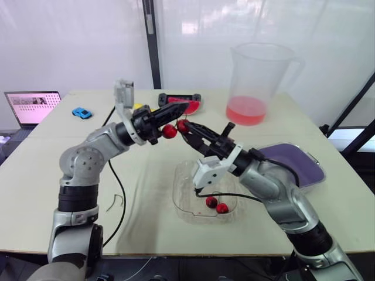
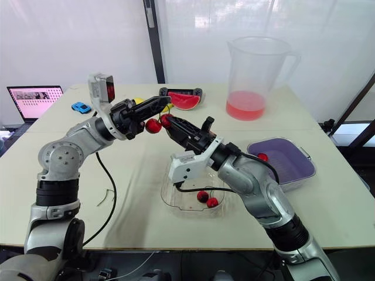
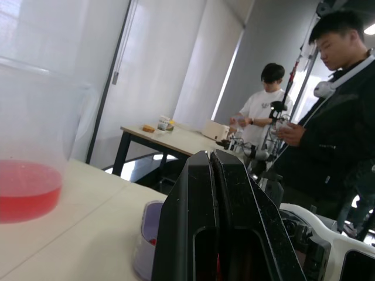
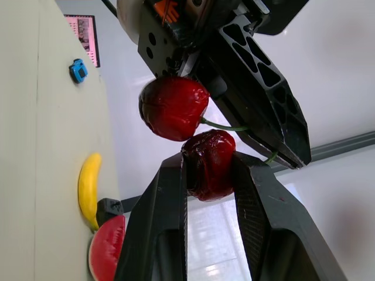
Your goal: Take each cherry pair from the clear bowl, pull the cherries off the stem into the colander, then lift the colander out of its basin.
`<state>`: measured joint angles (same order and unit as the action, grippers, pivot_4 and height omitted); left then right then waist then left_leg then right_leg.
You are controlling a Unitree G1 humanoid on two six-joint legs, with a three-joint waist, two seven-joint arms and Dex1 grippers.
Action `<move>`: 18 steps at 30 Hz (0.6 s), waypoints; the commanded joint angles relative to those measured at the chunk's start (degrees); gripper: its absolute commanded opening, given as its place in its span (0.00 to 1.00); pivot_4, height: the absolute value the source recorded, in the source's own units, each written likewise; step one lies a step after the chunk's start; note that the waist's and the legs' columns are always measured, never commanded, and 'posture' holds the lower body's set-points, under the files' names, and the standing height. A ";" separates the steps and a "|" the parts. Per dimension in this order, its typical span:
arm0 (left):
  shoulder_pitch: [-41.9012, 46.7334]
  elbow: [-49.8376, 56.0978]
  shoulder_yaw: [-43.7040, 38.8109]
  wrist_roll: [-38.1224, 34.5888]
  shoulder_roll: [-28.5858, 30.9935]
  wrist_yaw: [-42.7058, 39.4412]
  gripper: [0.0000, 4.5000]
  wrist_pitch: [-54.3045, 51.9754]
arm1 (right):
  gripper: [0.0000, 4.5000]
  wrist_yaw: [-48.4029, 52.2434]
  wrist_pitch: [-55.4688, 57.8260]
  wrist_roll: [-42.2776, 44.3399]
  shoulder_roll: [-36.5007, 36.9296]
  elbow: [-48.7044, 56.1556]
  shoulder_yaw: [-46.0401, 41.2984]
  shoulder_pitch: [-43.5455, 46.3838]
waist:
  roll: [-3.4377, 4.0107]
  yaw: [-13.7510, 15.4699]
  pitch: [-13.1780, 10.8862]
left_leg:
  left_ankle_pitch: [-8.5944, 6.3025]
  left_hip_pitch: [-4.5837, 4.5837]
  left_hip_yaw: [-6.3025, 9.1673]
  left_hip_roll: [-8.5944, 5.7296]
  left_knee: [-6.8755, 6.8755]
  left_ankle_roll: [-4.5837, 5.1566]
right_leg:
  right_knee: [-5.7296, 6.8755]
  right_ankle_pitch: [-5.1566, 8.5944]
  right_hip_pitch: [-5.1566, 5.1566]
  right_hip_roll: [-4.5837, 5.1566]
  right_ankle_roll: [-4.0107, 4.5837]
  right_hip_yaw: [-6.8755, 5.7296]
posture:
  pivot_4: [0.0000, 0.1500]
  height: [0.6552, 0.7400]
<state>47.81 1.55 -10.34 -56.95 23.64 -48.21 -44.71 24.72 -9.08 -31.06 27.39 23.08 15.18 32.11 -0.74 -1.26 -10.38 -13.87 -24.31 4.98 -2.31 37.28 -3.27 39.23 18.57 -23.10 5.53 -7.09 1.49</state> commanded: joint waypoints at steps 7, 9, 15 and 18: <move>0.00 -0.08 -1.13 0.41 2.32 -1.88 0.00 0.26 | 0.97 5.85 2.43 16.10 1.24 6.49 -7.38 -7.74 | 0.00 0.17 0.00 | 0.00 0.00 0.01 0.00 0.00 0.00 | -0.02 0.00 0.02 0.00 0.00 -0.01 | 1.00 1.00; -0.45 -0.17 -0.84 0.38 3.20 -3.05 0.00 -0.02 | 0.97 8.04 6.51 22.80 1.49 7.39 -10.86 -9.43 | 0.00 0.10 0.00 | 0.00 0.00 0.01 0.00 0.00 0.01 | -0.06 0.00 0.07 0.00 0.00 -0.02 | 1.00 1.00; -1.11 1.09 -0.16 -1.29 3.97 -5.16 0.00 -2.24 | 0.97 7.79 42.66 62.55 -6.63 6.60 -24.54 -3.12 | 0.00 -0.08 -0.02 | -0.02 0.57 0.09 0.11 -0.18 0.05 | -0.11 0.00 0.54 -0.06 0.02 0.00 | 1.00 1.00; -2.06 3.15 0.87 -2.55 4.45 -6.94 0.00 -4.68 | 0.97 13.78 54.35 77.29 -1.14 6.30 -27.43 -1.97 | 0.01 0.20 -0.03 | -0.08 0.66 0.14 0.18 -0.21 0.16 | -0.19 0.00 0.69 -0.01 0.02 -0.03 | 1.00 1.00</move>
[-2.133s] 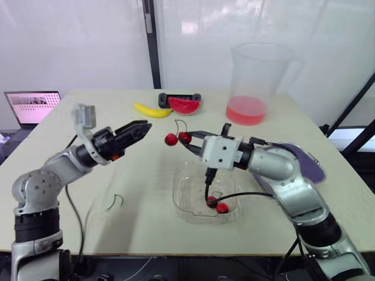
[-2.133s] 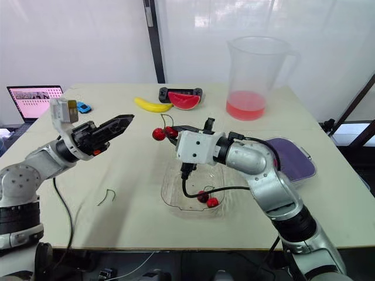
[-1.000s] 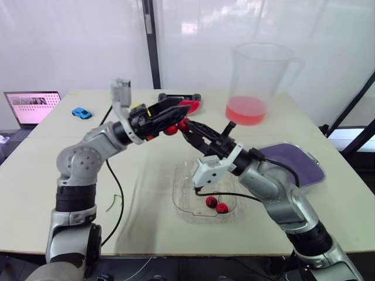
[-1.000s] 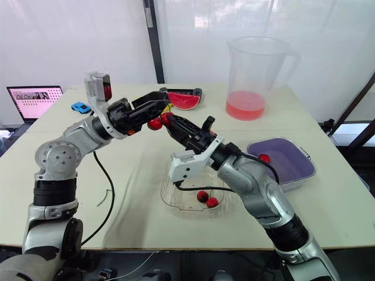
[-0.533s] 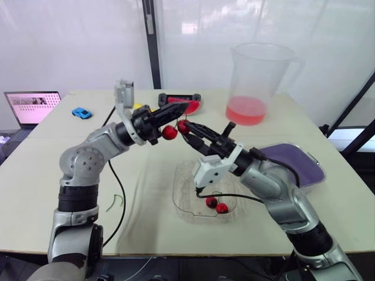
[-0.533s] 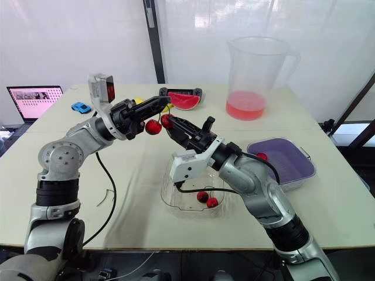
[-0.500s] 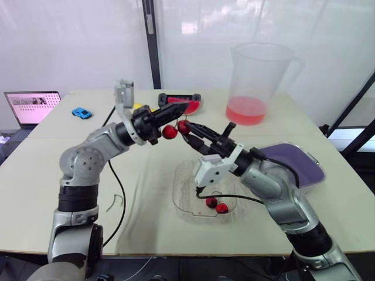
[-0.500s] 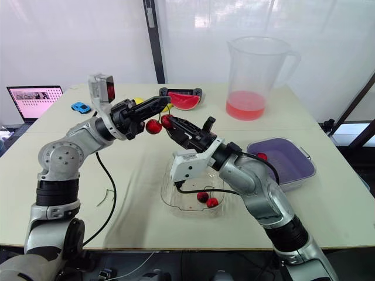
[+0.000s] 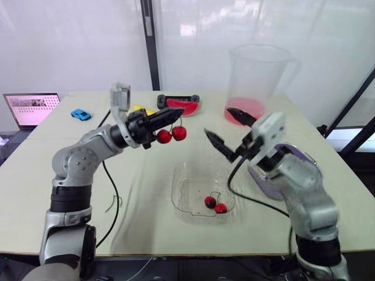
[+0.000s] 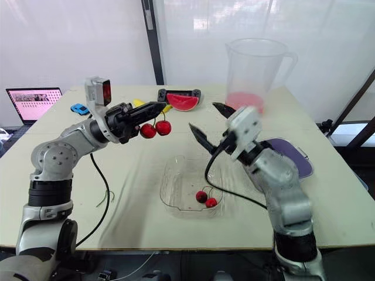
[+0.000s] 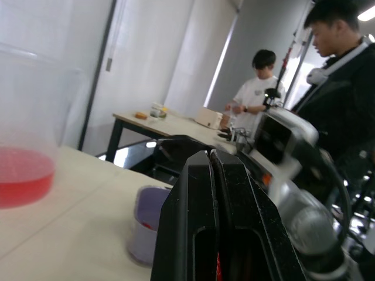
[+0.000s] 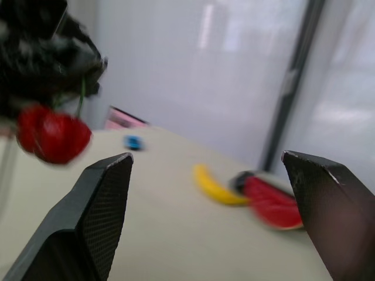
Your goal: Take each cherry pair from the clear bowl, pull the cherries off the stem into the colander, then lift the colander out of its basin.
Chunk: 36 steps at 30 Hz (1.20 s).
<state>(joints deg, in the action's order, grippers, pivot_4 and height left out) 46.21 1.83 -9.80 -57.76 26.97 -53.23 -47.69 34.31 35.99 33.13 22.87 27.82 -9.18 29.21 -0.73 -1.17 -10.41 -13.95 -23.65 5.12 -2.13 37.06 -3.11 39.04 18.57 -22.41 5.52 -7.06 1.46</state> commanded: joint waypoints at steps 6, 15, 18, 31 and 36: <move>-0.72 5.94 1.17 -3.77 -1.71 0.18 0.00 -4.57 | 0.97 4.29 16.40 23.95 5.67 1.62 -0.68 2.96 | 0.00 -0.01 -0.01 | -0.24 0.01 -0.05 -0.06 0.07 0.41 | -0.06 0.00 0.03 0.02 0.00 0.01 | 1.00 1.00; -1.68 9.05 1.16 -6.10 -3.89 3.81 0.00 -5.80 | 0.97 -0.71 15.65 24.20 1.14 1.98 4.85 3.61 | 0.00 -0.01 -0.01 | -0.23 0.02 -0.07 -0.09 0.06 0.41 | -0.03 0.00 -0.01 0.01 -0.01 0.04 | 1.00 1.00; -1.17 8.82 1.49 -5.98 -3.99 3.82 0.00 -5.66 | 0.77 -1.13 15.53 24.61 0.97 1.68 4.83 3.61 | 0.00 0.05 -0.01 | -0.23 0.02 -0.07 -0.10 0.07 0.40 | -0.04 0.00 0.00 0.02 -0.01 0.04 | 1.00 1.00; -1.32 7.70 1.64 -4.66 -3.01 2.37 0.00 -4.68 | 0.46 -2.34 16.54 29.26 2.79 1.82 3.36 3.30 | 0.00 0.00 -0.01 | -0.23 0.02 -0.08 -0.11 0.06 0.41 | -0.05 0.00 0.00 0.00 -0.01 0.04 | 1.00 1.00; -0.58 7.09 1.88 -3.82 -2.90 1.77 0.00 -4.10 | 0.46 -3.96 17.74 30.92 3.27 1.99 4.10 4.92 | 0.00 0.00 -0.01 | -0.24 0.02 -0.08 -0.10 0.06 0.41 | -0.05 0.00 -0.01 0.00 -0.01 0.04 | 1.00 1.00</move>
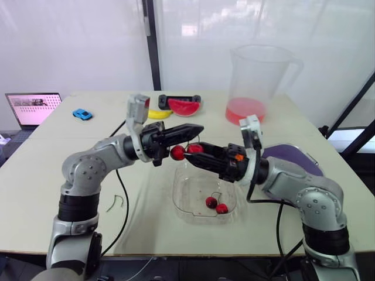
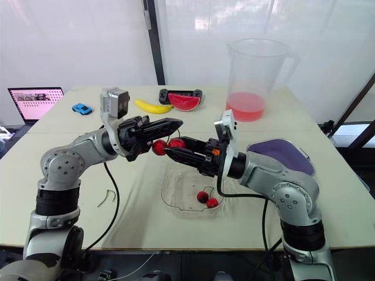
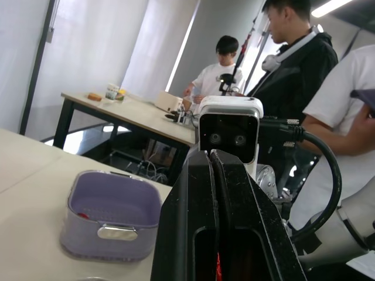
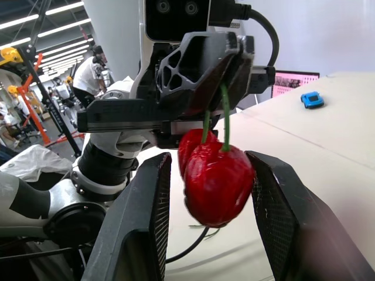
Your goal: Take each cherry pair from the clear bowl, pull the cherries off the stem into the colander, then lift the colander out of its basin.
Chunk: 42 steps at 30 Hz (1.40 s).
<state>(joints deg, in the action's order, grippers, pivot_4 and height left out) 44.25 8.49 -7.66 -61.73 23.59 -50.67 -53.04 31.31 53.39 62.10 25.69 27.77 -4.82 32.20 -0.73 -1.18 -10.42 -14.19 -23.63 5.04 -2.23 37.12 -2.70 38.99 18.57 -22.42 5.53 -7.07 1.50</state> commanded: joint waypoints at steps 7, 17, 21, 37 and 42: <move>1.31 0.49 -0.14 -0.13 1.41 -1.75 0.00 0.21 | 0.04 -2.07 1.01 3.12 0.76 1.33 -0.38 3.21 | 0.00 0.00 0.00 | 0.00 0.00 0.00 0.00 -0.01 0.00 | 0.00 0.00 0.00 0.00 0.00 0.00 | 1.00 1.00; 2.85 -1.43 -0.75 1.44 1.82 -2.37 0.00 1.47 | 0.04 0.68 4.11 0.70 7.22 1.46 2.36 -0.11 | -0.01 0.03 0.00 | 0.00 0.00 0.00 0.00 -0.01 0.01 | -0.02 0.00 0.00 0.00 0.00 0.00 | 1.00 1.00; 2.61 -1.38 -1.18 1.51 1.62 -1.86 0.00 1.72 | 0.04 3.53 3.44 -0.51 10.26 2.06 2.95 -2.27 | -0.03 0.06 -0.02 | -0.01 0.00 -0.01 0.00 -0.01 0.02 | -0.04 0.00 0.01 0.00 0.00 0.00 | 1.00 1.00; -0.95 -0.66 -1.70 3.86 3.21 -0.99 0.00 4.62 | 0.04 24.05 -19.75 -30.78 39.54 -24.78 0.45 -2.07 | -0.12 0.28 -0.10 | -0.05 -0.01 -0.20 -0.03 -0.05 0.08 | -0.36 0.01 0.14 0.00 -0.01 -0.03 | 1.00 1.00; -1.13 -0.73 -0.30 5.71 2.06 -0.94 0.00 6.37 | 0.04 27.37 -28.53 -43.27 42.10 -37.95 6.04 0.91 | -0.12 -0.01 -0.10 | -0.07 -0.01 -0.23 0.01 -0.08 0.11 | -0.41 0.01 0.11 -0.01 -0.01 0.00 | 1.00 1.00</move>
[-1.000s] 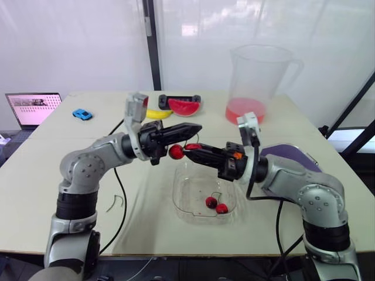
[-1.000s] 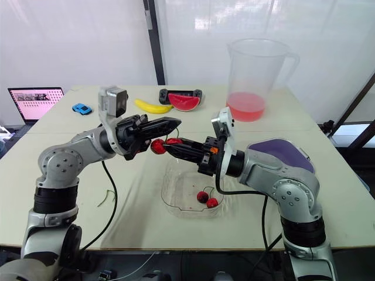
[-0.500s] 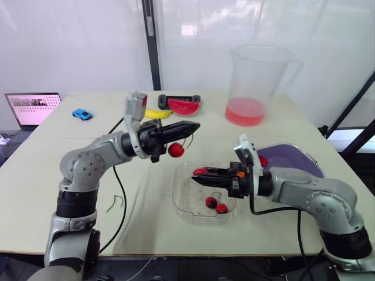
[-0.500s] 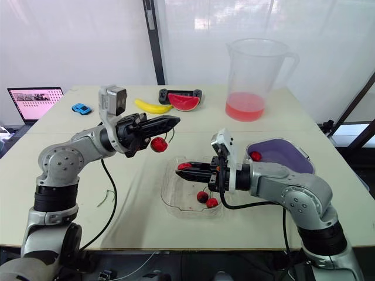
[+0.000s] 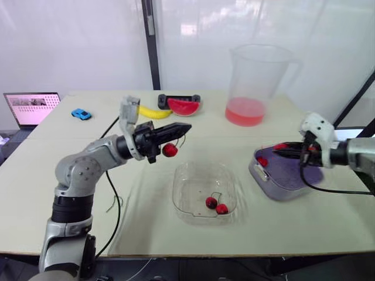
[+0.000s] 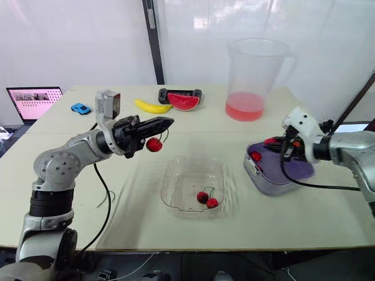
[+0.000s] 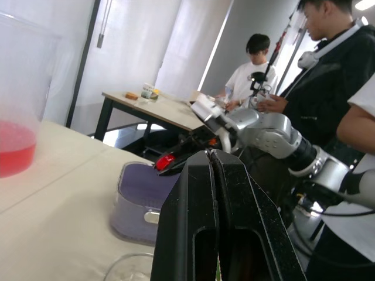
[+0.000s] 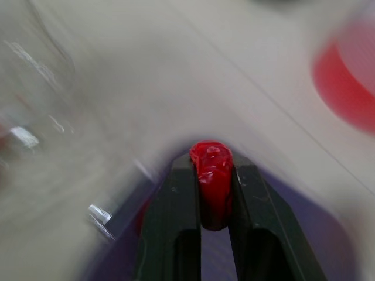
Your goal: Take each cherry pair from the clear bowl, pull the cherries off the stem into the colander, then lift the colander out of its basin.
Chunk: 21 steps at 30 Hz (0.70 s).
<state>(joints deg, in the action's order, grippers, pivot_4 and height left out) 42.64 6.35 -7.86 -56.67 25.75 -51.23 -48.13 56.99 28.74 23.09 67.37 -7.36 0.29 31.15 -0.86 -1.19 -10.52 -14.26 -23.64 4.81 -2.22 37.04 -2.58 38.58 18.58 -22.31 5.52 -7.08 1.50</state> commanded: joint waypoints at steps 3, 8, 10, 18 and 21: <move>0.52 1.54 0.24 0.95 -0.61 -0.05 0.00 1.95 | 0.33 1.74 -6.05 -7.51 -1.19 -6.29 2.21 2.61 | 0.12 0.14 -0.08 | 0.00 0.00 0.03 0.03 0.00 0.00 | 0.00 0.00 -0.01 0.00 0.00 0.04 | 1.00 1.00; 0.63 1.89 0.21 1.10 -1.32 0.49 0.00 2.04 | 0.83 3.92 -5.08 -8.51 -1.50 -6.35 1.24 4.85 | 0.12 0.30 -0.08 | 0.01 0.00 0.03 0.02 0.03 -0.02 | -0.02 0.00 0.01 0.03 -0.01 0.04 | 1.00 1.00; 0.68 1.99 0.22 1.04 -1.48 0.69 0.00 2.03 | 0.97 5.48 -4.28 -8.55 -0.40 -5.42 0.75 5.75 | 0.13 0.30 -0.08 | 0.01 0.00 0.04 0.02 0.03 -0.03 | -0.02 0.00 0.01 0.03 -0.01 0.03 | 1.00 1.00; 1.50 1.38 -0.60 -1.02 -2.85 1.21 0.00 1.02 | 0.97 12.33 16.25 6.18 -1.32 9.91 -3.47 13.43 | 0.15 0.25 -0.10 | 0.01 0.00 0.08 0.04 0.01 -0.03 | -0.04 0.00 0.01 0.01 -0.01 0.02 | 1.00 1.00; 1.61 1.62 -0.46 -1.82 -3.51 1.53 0.00 0.51 | 0.97 8.63 26.10 16.92 -7.81 20.40 -5.42 14.98 | 0.13 0.17 -0.10 | 0.01 -0.01 0.14 0.09 -0.01 -0.02 | -0.06 -0.01 0.02 0.01 0.00 0.02 | 1.00 1.00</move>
<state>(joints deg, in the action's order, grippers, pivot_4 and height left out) 43.00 6.43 -7.51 -56.98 22.26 -49.81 -47.40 67.90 49.77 33.46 62.37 6.87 -2.91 44.87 -0.72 -1.02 -10.62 -14.25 -23.65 4.96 -2.13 37.06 -2.61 38.51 18.57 -22.27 5.53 -7.08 1.51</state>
